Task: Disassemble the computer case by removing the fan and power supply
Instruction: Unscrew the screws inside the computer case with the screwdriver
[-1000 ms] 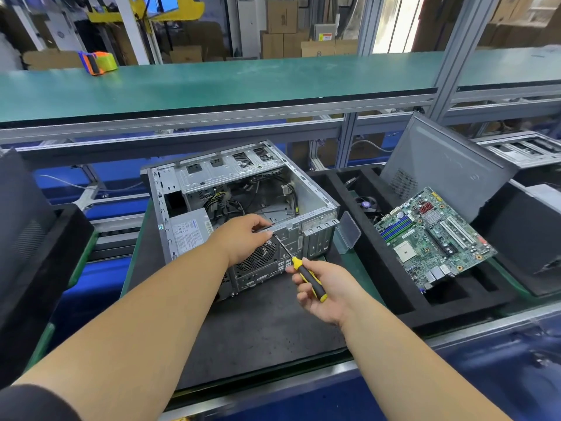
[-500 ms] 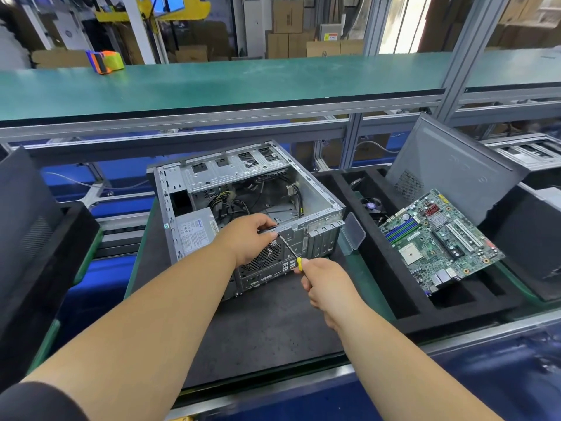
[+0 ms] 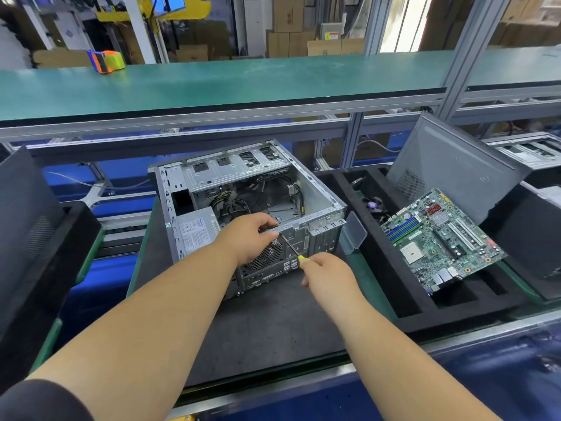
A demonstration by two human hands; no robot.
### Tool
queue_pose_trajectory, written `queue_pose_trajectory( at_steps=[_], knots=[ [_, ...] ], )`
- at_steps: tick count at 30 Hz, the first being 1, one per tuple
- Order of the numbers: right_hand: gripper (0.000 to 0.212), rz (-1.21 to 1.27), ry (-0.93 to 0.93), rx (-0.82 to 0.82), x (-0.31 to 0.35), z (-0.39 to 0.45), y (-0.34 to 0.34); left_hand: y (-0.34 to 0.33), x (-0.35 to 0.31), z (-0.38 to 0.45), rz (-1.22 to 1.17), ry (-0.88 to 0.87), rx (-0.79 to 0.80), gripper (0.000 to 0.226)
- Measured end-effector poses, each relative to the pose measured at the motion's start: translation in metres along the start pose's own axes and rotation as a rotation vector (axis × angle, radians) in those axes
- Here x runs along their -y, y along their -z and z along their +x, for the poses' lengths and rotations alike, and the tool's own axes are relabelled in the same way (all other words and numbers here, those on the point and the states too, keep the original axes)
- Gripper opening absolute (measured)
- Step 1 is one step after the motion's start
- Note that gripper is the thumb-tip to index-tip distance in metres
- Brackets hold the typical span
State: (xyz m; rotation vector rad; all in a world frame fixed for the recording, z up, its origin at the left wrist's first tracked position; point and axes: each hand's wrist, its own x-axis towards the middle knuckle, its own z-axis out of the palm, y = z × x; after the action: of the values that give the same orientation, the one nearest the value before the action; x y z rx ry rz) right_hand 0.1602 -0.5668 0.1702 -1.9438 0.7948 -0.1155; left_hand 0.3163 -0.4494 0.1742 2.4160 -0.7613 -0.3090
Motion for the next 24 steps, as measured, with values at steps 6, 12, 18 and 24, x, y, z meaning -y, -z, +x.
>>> queue_pose_trajectory(
  at_steps=[6,12,18,24],
  knots=[
    [0.024,0.909,-0.457,0.456,0.001,0.007,0.014,0.000,0.000,0.000,0.019,-0.009,-0.005,0.023],
    [0.023,0.920,-0.416,0.451,-0.001,0.006,0.002,0.000,0.000,0.000,0.018,-0.008,-0.006,0.025],
    [0.019,0.136,-0.034,0.093,0.003,-0.002,-0.003,0.000,0.001,0.000,0.012,0.000,-0.001,0.025],
    [0.017,-0.504,0.271,-0.152,0.000,-0.004,-0.008,-0.001,0.001,0.001,-0.011,-0.009,-0.004,0.023]
  ],
)
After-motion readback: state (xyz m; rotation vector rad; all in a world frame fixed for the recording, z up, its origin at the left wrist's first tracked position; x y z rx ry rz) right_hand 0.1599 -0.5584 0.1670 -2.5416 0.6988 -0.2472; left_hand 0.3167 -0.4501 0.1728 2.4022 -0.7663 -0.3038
